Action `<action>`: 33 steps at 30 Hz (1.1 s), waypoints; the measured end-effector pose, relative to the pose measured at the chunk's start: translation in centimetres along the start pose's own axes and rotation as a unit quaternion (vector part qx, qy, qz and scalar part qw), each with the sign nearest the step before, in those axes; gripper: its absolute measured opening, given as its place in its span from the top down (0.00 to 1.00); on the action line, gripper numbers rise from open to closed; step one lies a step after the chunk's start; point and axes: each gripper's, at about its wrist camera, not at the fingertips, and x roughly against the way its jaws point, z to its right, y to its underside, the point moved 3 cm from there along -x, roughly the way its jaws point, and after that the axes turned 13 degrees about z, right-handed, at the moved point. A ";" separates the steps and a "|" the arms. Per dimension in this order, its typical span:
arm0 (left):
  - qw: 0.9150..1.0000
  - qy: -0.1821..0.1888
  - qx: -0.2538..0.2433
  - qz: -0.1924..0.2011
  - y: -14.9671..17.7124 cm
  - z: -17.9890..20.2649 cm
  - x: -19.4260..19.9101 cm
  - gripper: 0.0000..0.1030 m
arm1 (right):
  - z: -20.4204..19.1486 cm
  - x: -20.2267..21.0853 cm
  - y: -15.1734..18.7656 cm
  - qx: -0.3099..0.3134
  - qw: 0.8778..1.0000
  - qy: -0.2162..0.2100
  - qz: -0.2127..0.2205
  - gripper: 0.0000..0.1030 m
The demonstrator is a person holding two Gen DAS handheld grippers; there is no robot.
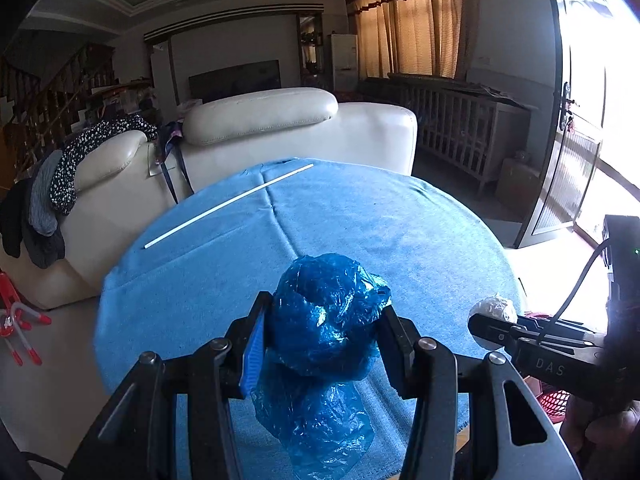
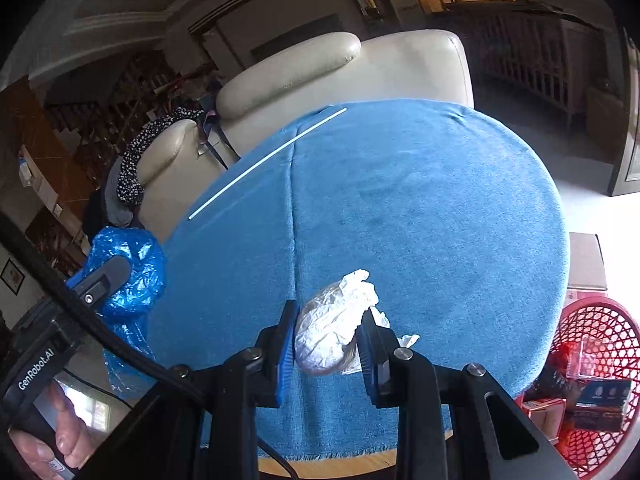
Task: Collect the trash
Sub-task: 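Lift the white tissue with the right tool while the left tool lifts the blue bag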
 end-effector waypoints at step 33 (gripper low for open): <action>1.000 0.015 -0.011 0.014 -0.9 1.1 1.1 0.50 | 2.1 2.3 -0.7 -0.009 1.000 0.009 0.024 0.71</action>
